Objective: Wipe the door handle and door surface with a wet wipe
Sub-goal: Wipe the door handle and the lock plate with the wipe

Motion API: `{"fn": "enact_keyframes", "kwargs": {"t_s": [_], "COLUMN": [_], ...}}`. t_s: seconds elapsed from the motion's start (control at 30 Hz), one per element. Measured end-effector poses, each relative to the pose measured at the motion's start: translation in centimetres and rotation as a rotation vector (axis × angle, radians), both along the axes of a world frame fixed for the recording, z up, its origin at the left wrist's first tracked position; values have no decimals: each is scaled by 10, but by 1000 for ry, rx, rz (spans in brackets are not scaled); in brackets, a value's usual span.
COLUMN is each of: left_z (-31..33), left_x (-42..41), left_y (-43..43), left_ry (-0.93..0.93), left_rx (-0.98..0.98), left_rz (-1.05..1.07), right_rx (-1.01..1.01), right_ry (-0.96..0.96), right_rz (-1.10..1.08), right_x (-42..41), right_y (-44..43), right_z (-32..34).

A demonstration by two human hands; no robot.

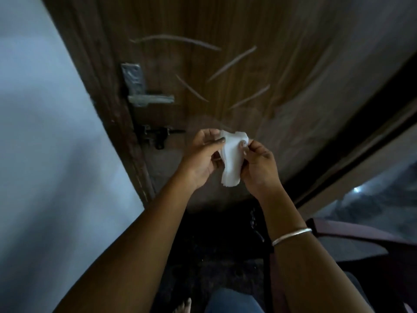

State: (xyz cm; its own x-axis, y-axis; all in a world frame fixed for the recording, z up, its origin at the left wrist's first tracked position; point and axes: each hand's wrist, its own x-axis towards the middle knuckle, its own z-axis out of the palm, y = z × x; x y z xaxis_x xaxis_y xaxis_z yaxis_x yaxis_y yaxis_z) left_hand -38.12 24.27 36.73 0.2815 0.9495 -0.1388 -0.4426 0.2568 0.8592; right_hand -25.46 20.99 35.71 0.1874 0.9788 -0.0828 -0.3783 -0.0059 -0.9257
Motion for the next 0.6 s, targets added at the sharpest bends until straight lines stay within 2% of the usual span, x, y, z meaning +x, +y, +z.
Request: {"fn": "enact_keyframes", "kwargs": {"t_s": [0.23, 0.33, 0.47, 0.6], "left_z": [21, 26, 35, 42], "left_x": [-36, -45, -52, -57], "left_y": [41, 54, 62, 68], "left_ry": [63, 88, -9, 219], "left_rx": [79, 37, 49, 113], "left_rz": [321, 416, 347, 451], "right_rx": [62, 85, 139, 233], "right_ry": [38, -134, -435, -525], "right_rz": [172, 228, 254, 311], "right_x": [-37, -43, -49, -54], "right_y": [62, 81, 98, 115], "right_z": [25, 38, 49, 57]}}
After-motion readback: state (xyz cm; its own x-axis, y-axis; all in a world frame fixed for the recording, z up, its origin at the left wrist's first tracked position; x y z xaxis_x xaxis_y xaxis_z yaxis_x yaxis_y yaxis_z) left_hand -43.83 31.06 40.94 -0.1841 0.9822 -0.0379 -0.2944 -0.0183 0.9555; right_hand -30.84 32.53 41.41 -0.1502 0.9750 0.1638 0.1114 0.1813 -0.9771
